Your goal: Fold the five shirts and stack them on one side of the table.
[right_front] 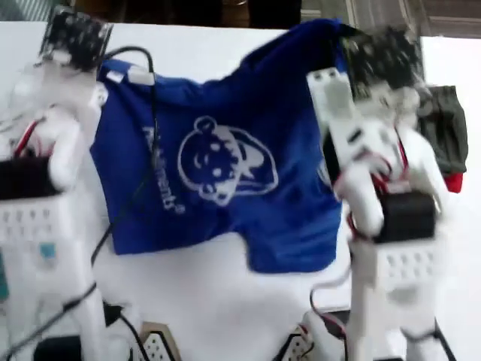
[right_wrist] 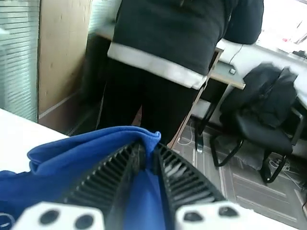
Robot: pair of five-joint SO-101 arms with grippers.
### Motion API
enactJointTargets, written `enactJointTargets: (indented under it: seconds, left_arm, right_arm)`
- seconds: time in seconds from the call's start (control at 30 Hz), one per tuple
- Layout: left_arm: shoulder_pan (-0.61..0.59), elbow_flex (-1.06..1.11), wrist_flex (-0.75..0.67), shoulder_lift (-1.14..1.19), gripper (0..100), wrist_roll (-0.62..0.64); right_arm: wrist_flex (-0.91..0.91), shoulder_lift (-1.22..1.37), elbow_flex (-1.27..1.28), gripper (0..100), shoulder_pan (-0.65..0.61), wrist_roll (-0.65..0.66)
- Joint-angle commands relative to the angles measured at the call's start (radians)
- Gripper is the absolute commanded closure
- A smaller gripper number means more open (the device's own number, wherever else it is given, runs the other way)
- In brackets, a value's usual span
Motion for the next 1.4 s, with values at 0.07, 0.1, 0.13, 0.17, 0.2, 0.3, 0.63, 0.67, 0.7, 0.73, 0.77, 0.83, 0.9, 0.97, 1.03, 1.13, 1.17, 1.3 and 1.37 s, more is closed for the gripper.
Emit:
enactJointTargets:
  seconds: [0.07,0.1,0.13,0.17,0.2,0.3,0.63,0.67,0.7,0.73,0.77,0.83,0.9,0.97,1.03,1.13,1.17,1.3,1.37]
  left_arm:
    - [0.006,-0.010,-0.138,0.123,97,-0.011]
    - [0.006,-0.010,-0.163,0.141,97,-0.011]
    - [0.006,-0.010,-0.189,0.158,97,-0.011]
    - [0.006,-0.010,-0.212,0.176,97,-0.011]
    - [0.006,-0.010,-0.229,0.199,97,-0.011]
    - [0.006,-0.010,-0.252,0.272,97,-0.011]
    - [0.006,-0.010,-0.293,0.482,97,-0.011]
    - [0.006,-0.010,-0.304,0.494,97,-0.011]
    - [0.006,-0.010,-0.315,0.509,97,-0.011]
    - [0.006,-0.010,-0.322,0.525,97,-0.008]
    - [0.006,-0.010,-0.324,0.542,97,-0.006]
    - [0.006,-0.010,-0.324,0.586,97,-0.005]
    - [0.006,-0.010,-0.324,0.646,97,-0.005]
    - [0.006,-0.010,-0.331,0.710,97,-0.005]
    - [0.006,-0.010,-0.344,0.763,97,-0.005]
    - [0.006,-0.010,-0.348,0.810,97,-0.005]
    - [0.006,-0.010,-0.348,0.818,97,-0.005]
    - [0.005,-0.024,-0.344,0.819,97,-0.009]
    - [0.005,-0.053,-0.316,0.827,97,-0.006]
  right_arm:
    - [-0.148,0.179,-0.005,97.8,0.010,0.005]
    - [-0.163,0.211,-0.005,97.8,0.010,0.005]
    - [-0.176,0.243,-0.005,97.8,0.010,0.005]
    - [-0.183,0.271,-0.005,97.8,0.010,0.005]
    - [-0.188,0.302,-0.005,97.8,0.012,0.005]
    - [-0.188,0.392,-0.003,97.8,0.019,0.005]
    - [-0.197,0.648,-0.005,97.8,0.019,0.003]
    - [-0.206,0.673,-0.005,97.8,0.021,0.003]
    - [-0.217,0.700,-0.005,97.8,0.021,0.005]
    - [-0.228,0.727,-0.005,97.8,0.022,0.005]
    - [-0.236,0.750,-0.005,97.8,0.025,0.005]
    - [-0.236,0.792,-0.005,97.8,0.025,0.003]
    - [-0.236,0.831,-0.003,97.8,0.025,0.000]
    - [-0.236,0.872,-0.003,97.8,0.025,-0.003]
    - [-0.236,0.914,-0.003,97.8,0.025,-0.003]
    - [-0.236,0.960,-0.003,97.8,0.025,-0.003]
    - [-0.236,0.967,-0.003,97.8,0.025,-0.003]
    - [-0.236,0.975,-0.005,97.8,0.025,-0.003]
    - [-0.236,0.975,-0.005,97.8,0.025,-0.003]
